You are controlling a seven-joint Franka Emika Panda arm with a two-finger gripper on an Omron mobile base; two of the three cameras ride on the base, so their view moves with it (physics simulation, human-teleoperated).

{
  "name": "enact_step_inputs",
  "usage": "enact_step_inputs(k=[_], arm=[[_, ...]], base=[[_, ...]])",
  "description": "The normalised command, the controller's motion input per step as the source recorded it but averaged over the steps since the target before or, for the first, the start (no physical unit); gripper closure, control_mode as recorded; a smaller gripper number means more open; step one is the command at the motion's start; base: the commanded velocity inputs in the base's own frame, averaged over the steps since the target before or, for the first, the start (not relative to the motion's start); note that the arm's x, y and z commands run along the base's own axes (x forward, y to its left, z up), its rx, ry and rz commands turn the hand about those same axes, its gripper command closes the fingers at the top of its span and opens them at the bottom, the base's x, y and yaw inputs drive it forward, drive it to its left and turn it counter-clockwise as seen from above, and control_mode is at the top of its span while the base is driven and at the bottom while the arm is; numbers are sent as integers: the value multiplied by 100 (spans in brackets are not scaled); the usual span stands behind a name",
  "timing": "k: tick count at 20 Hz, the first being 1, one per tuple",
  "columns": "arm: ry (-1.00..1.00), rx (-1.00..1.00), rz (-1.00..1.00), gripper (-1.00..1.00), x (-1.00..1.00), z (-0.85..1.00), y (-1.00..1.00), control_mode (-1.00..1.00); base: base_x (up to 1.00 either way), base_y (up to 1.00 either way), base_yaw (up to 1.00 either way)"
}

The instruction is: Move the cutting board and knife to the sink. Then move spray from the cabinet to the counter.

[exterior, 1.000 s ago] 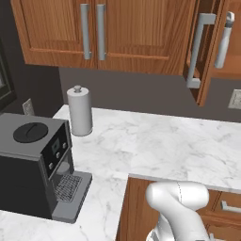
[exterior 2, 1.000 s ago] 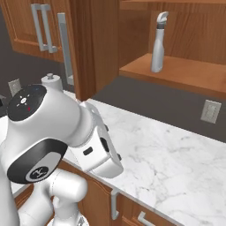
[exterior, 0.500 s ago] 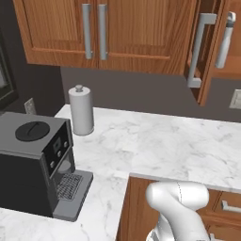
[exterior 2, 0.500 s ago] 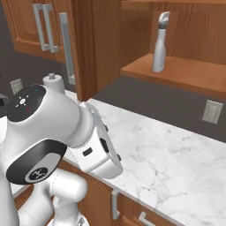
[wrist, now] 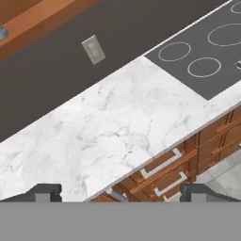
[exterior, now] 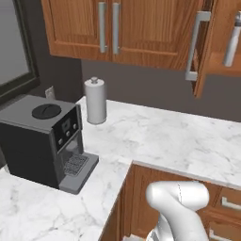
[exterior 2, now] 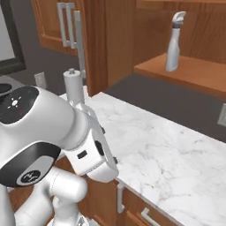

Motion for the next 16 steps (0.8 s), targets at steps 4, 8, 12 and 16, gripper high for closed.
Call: enact_step_inputs(k=[4,8,12,16], arm=[[0,0,0,-100,0,0,0,100],[0,0,0,-100,0,0,0,100],[0,0,0,-100,0,0,0,100],[0,0,0,-100,0,0,0,100]], base=[[-83,40,47],[-86,41,67],[-76,23,53],[0,-30,-19]])
